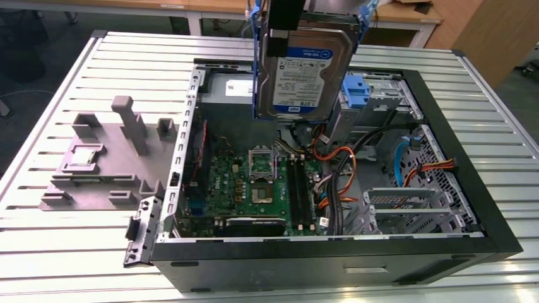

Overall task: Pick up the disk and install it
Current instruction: 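Insert the disk into the insertion slot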

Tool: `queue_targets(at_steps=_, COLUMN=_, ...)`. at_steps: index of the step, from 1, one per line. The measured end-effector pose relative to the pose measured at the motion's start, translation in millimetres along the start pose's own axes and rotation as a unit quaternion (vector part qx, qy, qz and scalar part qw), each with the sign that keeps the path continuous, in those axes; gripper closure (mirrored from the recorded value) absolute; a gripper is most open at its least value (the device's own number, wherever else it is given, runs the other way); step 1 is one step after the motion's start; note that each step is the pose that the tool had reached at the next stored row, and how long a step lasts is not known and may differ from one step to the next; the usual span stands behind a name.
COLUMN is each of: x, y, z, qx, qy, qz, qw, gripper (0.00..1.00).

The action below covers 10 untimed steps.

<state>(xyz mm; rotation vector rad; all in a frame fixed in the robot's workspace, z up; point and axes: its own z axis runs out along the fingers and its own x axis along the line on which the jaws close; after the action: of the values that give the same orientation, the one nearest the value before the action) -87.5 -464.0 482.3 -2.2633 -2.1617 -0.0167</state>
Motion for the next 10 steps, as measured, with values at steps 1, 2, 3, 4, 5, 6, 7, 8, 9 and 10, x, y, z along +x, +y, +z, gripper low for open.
queue_targets(at_steps=1, x=0.1, y=0.3, z=0.0, qx=0.0, qy=0.0, qz=0.0, qw=1.0, gripper=0.63)
queue_targets(at_steps=2, x=0.1, y=0.5, z=0.0, qx=0.0, qy=0.0, qz=0.0, qw=1.0, gripper=0.63)
queue_targets(at_steps=3, x=0.1, y=0.6, z=0.0, qx=0.0, qy=0.0, qz=0.0, qw=1.0, gripper=0.63)
queue_targets(at_steps=4, x=0.1, y=0.9, z=0.0, qx=0.0, qy=0.0, qz=0.0, qw=1.0, gripper=0.63)
queue_targets(at_steps=5, x=0.1, y=1.1, z=0.0, qx=0.0, qy=0.0, qz=0.0, qw=1.0, gripper=0.63)
queue_targets(at_steps=6, x=0.1, y=1.3, z=0.0, qx=0.0, qy=0.0, qz=0.0, qw=1.0, gripper=0.63)
queue_targets(at_steps=7, x=0.1, y=1.5, z=0.0, qx=0.0, qy=0.0, qz=0.0, qw=1.0, gripper=0.63)
queue_targets(at_steps=8, x=0.1, y=1.7, z=0.0, qx=0.0, qy=0.0, qz=0.0, qw=1.0, gripper=0.63)
queue_targets(at_steps=9, x=0.2, y=1.9, z=0.0, qx=0.0, qy=0.0, qz=0.0, qw=1.0, gripper=0.63)
queue_targets(at_steps=10, x=0.2, y=2.1, z=0.0, qx=0.0, qy=0.0, qz=0.0, qw=1.0, gripper=0.63)
